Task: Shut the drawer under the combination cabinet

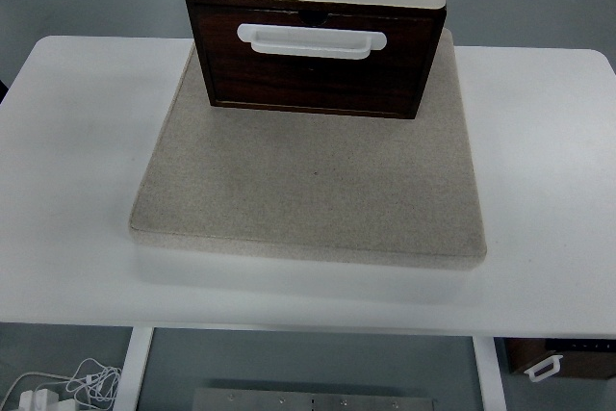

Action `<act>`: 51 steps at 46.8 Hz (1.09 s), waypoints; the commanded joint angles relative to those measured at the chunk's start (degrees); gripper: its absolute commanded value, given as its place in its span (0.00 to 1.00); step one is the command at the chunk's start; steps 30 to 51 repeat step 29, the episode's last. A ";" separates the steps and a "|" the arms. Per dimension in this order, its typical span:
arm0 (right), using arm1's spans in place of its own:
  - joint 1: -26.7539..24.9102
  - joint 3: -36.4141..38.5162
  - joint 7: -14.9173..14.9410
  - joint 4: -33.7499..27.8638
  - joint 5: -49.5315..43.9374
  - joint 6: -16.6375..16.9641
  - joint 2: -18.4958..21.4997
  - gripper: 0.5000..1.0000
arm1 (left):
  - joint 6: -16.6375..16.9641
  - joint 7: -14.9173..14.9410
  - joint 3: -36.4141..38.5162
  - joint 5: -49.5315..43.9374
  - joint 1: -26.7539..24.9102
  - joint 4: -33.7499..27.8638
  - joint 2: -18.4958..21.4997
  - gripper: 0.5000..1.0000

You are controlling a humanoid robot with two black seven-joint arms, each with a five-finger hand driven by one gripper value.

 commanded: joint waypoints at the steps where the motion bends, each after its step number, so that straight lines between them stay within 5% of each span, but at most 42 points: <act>1: -0.07 0.01 0.01 0.00 0.00 0.09 0.00 0.91 | -1.03 -0.05 0.00 -0.68 1.49 0.09 -2.71 1.00; 22: -0.07 0.18 0.00 0.00 0.09 0.09 0.00 0.90 | -4.37 -2.77 -0.09 -0.77 4.04 2.11 -10.71 1.00; 51: -0.07 0.27 -0.08 0.00 0.09 0.09 0.00 0.90 | -4.37 -4.09 -0.09 -0.77 4.04 2.29 -11.86 1.00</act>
